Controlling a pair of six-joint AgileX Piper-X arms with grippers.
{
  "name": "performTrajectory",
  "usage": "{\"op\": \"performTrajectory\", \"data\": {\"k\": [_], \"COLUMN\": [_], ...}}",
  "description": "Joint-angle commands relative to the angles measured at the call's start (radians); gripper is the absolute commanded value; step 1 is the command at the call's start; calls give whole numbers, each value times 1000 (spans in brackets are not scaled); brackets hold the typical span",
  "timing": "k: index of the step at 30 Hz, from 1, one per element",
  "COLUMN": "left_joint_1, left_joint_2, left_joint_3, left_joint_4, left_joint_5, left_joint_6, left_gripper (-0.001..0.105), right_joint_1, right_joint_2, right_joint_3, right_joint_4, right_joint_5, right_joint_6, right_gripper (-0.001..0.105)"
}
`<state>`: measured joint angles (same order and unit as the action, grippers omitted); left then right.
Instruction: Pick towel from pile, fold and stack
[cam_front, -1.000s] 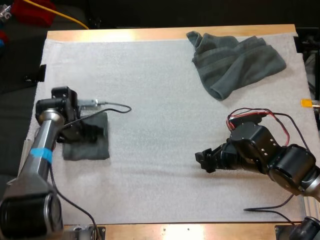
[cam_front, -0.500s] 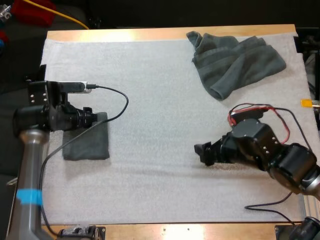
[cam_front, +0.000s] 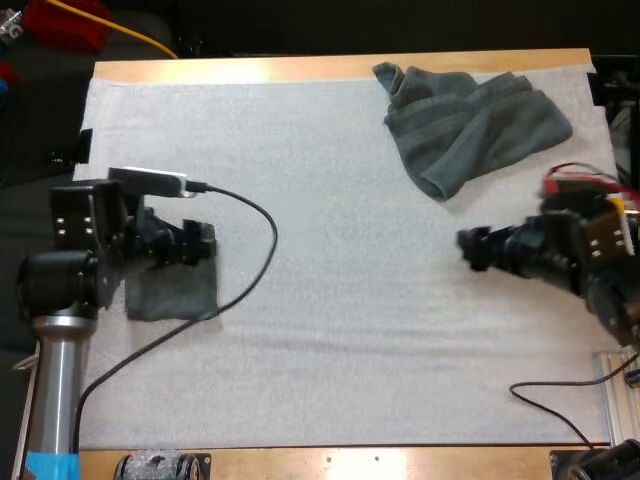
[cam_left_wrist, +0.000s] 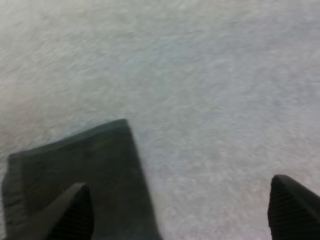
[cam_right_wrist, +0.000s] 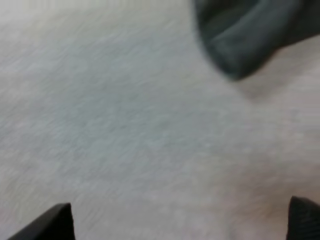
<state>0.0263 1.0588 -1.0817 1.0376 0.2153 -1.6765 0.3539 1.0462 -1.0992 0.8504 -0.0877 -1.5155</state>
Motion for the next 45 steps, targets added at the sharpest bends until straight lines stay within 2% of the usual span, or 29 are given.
{"op": "performTrajectory", "data": {"k": [1, 11, 16, 20, 24, 33, 45], "left_joint_1": [-13, -14, -14, -14, -14, -14, -14], "left_joint_2": [-10, -15, -37, -98, -163, -334, -625], "left_joint_3": [-6, -6, -6, -6, -6, -6, -6], "left_joint_4": [-3, -3, 2, -3, -3, -3, -3], "left_joint_5": [3, -36, -42, -92, -110, -112, -107], "left_joint_6": [0, 2, 10, 29, 29, 29, 29], "left_gripper": [69, 69, 69, 69, 69, 69, 69], "right_joint_1": [-32, -353, -445, -444, -444, -444, -444], "right_joint_2": [-7, -7, -16, -48, -97, -263, -581], "right_joint_3": [-5, -5, -5, -5, -5, -1, 100], "right_joint_4": [15, 100, 120, 120, 120, 116, 89], "right_joint_5": [-12, -53, -52, -50, -44, -44, -44], "right_joint_6": [-22, -126, -126, -139, -173, -226, -246], "right_gripper": [81, 81, 81, 81, 81, 81, 81]}}
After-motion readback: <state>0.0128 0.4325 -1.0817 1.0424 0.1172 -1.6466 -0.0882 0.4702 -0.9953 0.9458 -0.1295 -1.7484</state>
